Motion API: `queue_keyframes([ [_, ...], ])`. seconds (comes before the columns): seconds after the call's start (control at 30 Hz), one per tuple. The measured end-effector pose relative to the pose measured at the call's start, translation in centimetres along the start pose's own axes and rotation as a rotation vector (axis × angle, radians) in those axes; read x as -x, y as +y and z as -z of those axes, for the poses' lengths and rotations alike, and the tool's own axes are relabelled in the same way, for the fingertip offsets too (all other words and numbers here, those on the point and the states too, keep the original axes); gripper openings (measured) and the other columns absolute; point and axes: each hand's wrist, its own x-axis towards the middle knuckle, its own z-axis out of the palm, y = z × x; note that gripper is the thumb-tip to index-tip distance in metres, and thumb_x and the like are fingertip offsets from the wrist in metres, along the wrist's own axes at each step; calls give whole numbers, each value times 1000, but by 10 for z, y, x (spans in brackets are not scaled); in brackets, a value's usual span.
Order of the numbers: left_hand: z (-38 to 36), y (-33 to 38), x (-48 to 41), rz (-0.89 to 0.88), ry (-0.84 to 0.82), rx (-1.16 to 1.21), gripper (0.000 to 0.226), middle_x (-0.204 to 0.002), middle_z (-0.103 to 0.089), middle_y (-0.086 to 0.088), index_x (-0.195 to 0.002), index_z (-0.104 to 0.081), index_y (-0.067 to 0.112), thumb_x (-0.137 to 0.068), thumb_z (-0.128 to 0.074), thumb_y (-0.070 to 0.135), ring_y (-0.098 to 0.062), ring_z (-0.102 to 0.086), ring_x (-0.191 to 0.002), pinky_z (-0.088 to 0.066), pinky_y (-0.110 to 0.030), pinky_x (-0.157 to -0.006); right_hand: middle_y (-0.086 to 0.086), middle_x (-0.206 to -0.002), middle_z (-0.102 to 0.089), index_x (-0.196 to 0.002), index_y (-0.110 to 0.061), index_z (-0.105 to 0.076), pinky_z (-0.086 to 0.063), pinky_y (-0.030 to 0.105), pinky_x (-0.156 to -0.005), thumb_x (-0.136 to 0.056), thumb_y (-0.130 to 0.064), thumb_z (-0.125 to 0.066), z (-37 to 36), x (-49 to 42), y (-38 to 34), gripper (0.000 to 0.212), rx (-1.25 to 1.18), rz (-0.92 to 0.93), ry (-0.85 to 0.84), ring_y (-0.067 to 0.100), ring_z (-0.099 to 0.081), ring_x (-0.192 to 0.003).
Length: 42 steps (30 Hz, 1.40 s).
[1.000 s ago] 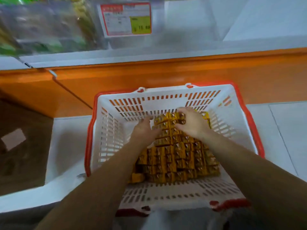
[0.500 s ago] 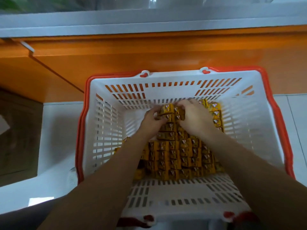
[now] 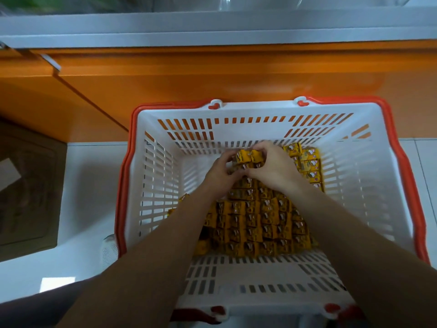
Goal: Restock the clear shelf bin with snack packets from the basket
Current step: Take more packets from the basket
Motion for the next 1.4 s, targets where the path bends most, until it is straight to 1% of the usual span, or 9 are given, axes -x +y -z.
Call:
queue_keyframes([
  [0.07,2,1,0,-14,-10,21,44,-146,-52,-6,-142,-52,19,-100,-65,19,-14,-51,-126,-46,-6,-83,-8,-107,-58,-119,-29,-55,-46,28,-75,-75,-47,-80,-1,-1,0,54,-38,-13,-11,13,-56,-99],
  [0.13,3,3,0,-24,-18,39,43,-144,-54,-8,-142,-53,16,-101,-64,16,-10,-52,-115,-44,1,-71,-15,-98,-56,-120,-32,-51,-42,24,-66,-82,-52,-71,-3,-3,-1,47,-58,-39,-68,7,-57,-88],
  [0.4,4,16,5,-32,83,43,47,-137,-54,-8,-138,-60,23,-94,-73,31,-19,-51,-128,-53,-46,-102,-20,-94,-58,-107,-39,-53,-37,14,-66,-85,-43,-73,7,2,-4,30,-159,71,23,-4,-54,-87],
  [0.57,11,42,25,-100,92,-161,57,-119,-47,0,-137,-60,39,-85,-70,61,-19,-53,-120,-52,-47,-101,-2,-110,-70,-113,-29,-68,-53,40,-92,-84,-34,-77,49,17,-9,31,-395,70,-87,20,-65,-106],
  [0.67,16,68,44,-188,149,-338,72,-115,-46,0,-132,-60,37,-75,-57,80,-20,-52,-115,-53,-45,-97,8,-110,-71,-110,-32,-71,-60,47,-84,-85,-23,-77,75,34,-18,26,-604,17,-210,31,-71,-99],
  [0.9,40,152,99,-232,-40,-326,92,-114,-67,10,-134,-46,28,-63,-68,80,-8,-66,-101,-56,-32,-85,10,-111,-71,-118,-19,-66,-61,39,-75,-69,-23,-83,131,80,-70,51,-787,-20,-234,23,-74,-95],
  [1.07,70,214,137,-304,70,-275,46,-94,-69,13,-111,-57,31,-78,-83,51,1,-65,-82,-52,-16,-73,7,-102,-73,-113,-14,-67,-59,33,-75,-67,-36,-79,177,127,-124,52,-886,26,-259,17,-72,-83],
  [1.23,95,269,182,-278,54,109,29,-73,-74,14,-100,-67,19,-83,-83,35,-1,-69,-67,-51,-17,-56,26,-113,-70,-126,-3,-59,-55,43,-95,-72,-13,-72,219,175,-166,57,-921,170,-248,37,-69,-103],
  [1.4,109,292,218,-188,-31,336,50,-101,-78,-10,-115,-71,14,-74,-80,41,-28,-76,-91,-60,-39,-75,21,-101,-73,-121,-3,-63,-61,34,-73,-79,-6,-67,240,205,-187,43,-951,234,-285,28,-74,-84],
])
